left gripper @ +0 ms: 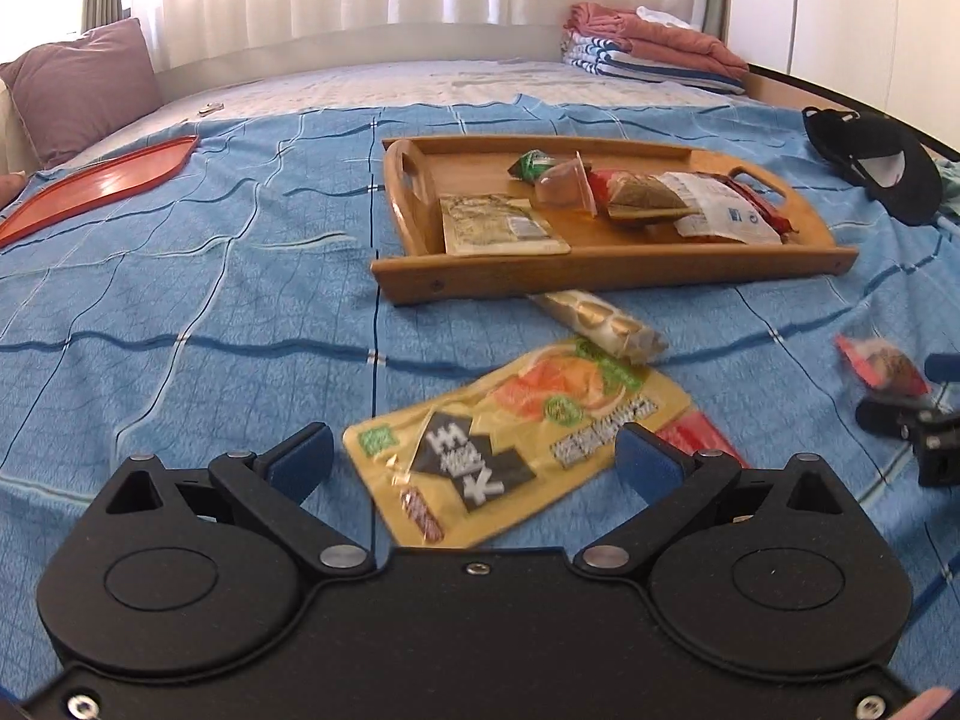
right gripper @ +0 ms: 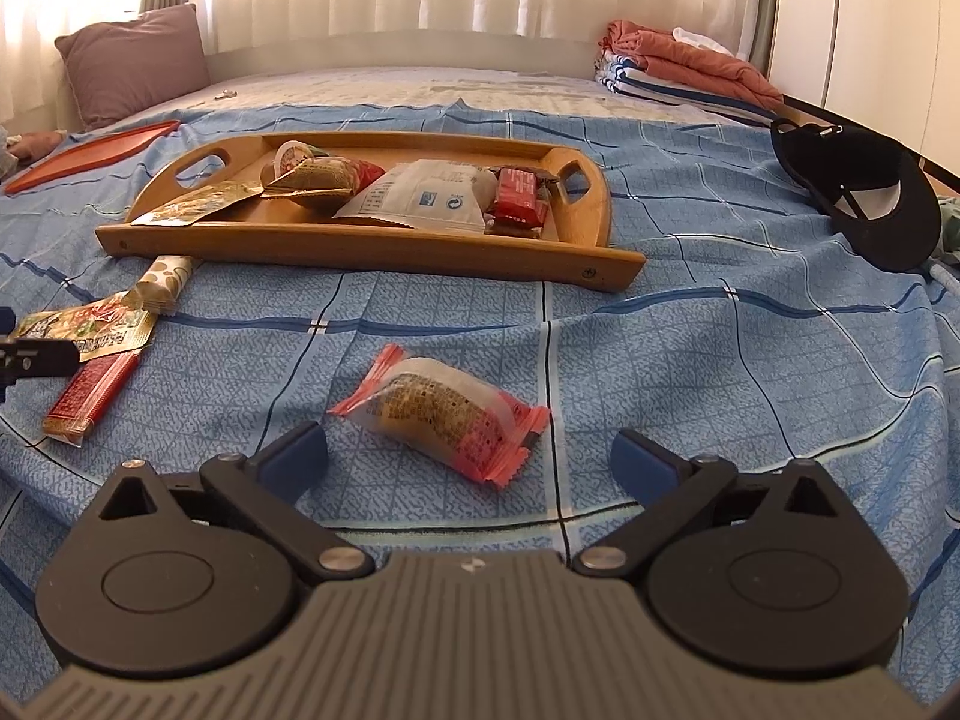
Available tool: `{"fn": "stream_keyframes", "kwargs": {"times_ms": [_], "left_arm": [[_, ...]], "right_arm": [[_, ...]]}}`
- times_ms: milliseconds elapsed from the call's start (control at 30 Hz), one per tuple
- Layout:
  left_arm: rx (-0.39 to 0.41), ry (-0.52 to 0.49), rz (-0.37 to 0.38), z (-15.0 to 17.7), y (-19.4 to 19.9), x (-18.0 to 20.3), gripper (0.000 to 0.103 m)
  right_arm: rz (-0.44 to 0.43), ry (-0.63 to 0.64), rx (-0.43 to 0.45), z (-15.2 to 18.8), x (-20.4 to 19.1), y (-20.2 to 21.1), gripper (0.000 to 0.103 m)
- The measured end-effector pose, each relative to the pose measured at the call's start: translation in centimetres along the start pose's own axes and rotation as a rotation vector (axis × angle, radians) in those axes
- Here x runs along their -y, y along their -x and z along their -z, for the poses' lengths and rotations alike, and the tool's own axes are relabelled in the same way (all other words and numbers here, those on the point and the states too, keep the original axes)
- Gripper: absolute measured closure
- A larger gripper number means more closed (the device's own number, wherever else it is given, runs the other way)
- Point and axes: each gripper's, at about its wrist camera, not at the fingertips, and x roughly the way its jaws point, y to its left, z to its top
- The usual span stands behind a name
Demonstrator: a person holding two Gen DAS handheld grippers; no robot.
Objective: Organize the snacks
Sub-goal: 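Move both tools back toward the yellow packet and pink-wrapped bag beside the tray, then grasp the yellow snack packet with the left tool and lift it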
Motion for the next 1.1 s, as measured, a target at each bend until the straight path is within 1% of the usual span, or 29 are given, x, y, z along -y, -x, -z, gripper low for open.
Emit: {"fn": "stream_keyframes", "kwargs": {"times_ms": [167,367,500,567,633,667,700,733,833,933,1000,1067,1100], "left_arm": [[-0.003,-0.003,-0.003,-0.8,-1.1,0.4,0.002],[0.0,-0.01,0.029,-1.0,-1.7,0.5,0.002],[-0.021,-0.029,0.113,-0.8,-1.5,0.9,0.005],[-0.028,-0.03,0.146,-0.6,-1.2,1.0,0.01],[-0.03,-0.027,0.159,-0.4,-0.7,1.2,0.022],[-0.032,-0.021,0.163,-0.3,-0.4,1.3,0.026],[-0.034,-0.018,0.166,-0.2,-0.1,1.4,0.035],[-0.036,-0.019,0.171,0.0,0.3,1.6,0.038],[-0.055,-0.026,0.191,0.5,1.6,2.3,0.042],[-0.065,-0.053,0.216,0.9,2.7,3.2,0.042],[-0.062,-0.06,0.201,0.8,2.9,3.5,0.042],[-0.057,-0.034,0.195,0.7,2.7,3.7,0.042],[-0.056,-0.022,0.191,0.6,2.5,3.7,0.04]], "right_arm": [[-0.004,-0.006,0.003,0.1,0.1,-0.1,0.0],[-0.009,-0.012,0.008,0.3,0.2,0.0,0.0],[-0.017,-0.022,0.013,0.4,0.4,0.0,0.0],[-0.017,-0.022,0.016,0.4,0.4,0.0,0.0],[-0.019,-0.023,0.017,0.4,0.4,0.0,0.0],[-0.021,-0.025,0.016,0.4,0.4,0.0,0.0],[-0.022,-0.027,0.016,0.4,0.4,0.0,0.0],[-0.024,-0.028,0.016,0.4,0.4,0.0,0.0],[-0.024,-0.029,0.017,0.4,0.4,0.0,0.0],[-0.025,-0.03,0.017,0.4,0.5,0.0,0.0],[-0.024,-0.029,0.016,0.4,0.4,0.0,0.0],[-0.024,-0.029,0.016,0.4,0.5,0.0,0.0],[-0.024,-0.029,0.016,0.4,0.4,0.0,0.0]]}}
